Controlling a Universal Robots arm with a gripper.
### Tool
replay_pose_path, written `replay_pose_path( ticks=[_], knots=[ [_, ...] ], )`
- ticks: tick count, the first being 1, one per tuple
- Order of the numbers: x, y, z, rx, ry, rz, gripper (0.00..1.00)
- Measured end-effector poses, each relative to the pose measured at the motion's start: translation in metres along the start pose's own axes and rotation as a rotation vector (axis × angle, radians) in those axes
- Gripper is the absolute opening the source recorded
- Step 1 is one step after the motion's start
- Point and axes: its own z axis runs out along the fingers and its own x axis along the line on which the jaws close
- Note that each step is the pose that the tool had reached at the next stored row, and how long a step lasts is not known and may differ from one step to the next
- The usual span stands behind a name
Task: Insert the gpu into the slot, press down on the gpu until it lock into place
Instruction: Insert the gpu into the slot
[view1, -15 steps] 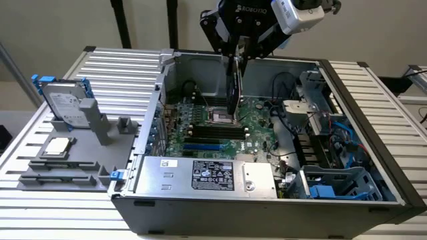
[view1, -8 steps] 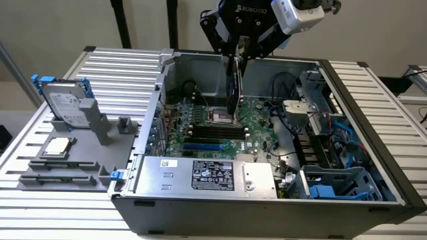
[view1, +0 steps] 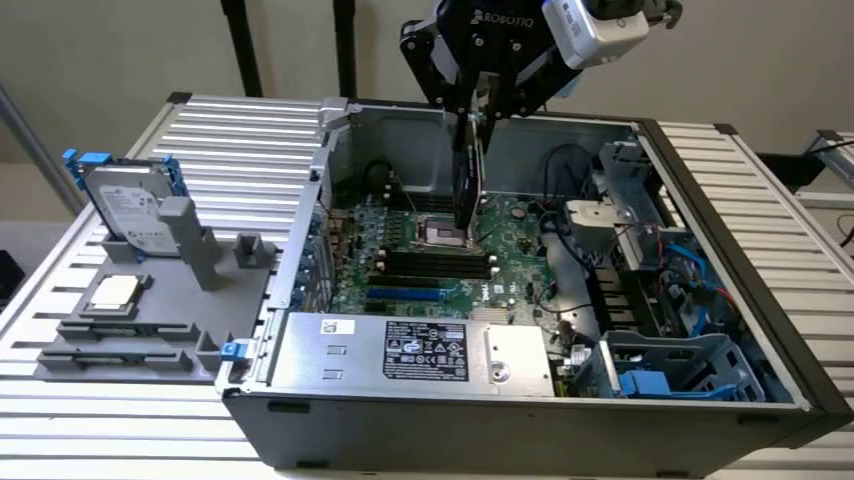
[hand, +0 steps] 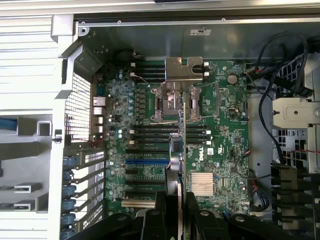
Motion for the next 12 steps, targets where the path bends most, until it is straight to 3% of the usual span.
replay_pose_path(
  ticks=[12],
  knots=[
    [0.0, 0.0, 0.0, 0.0, 0.0, 0.0, 0.26]
  ],
)
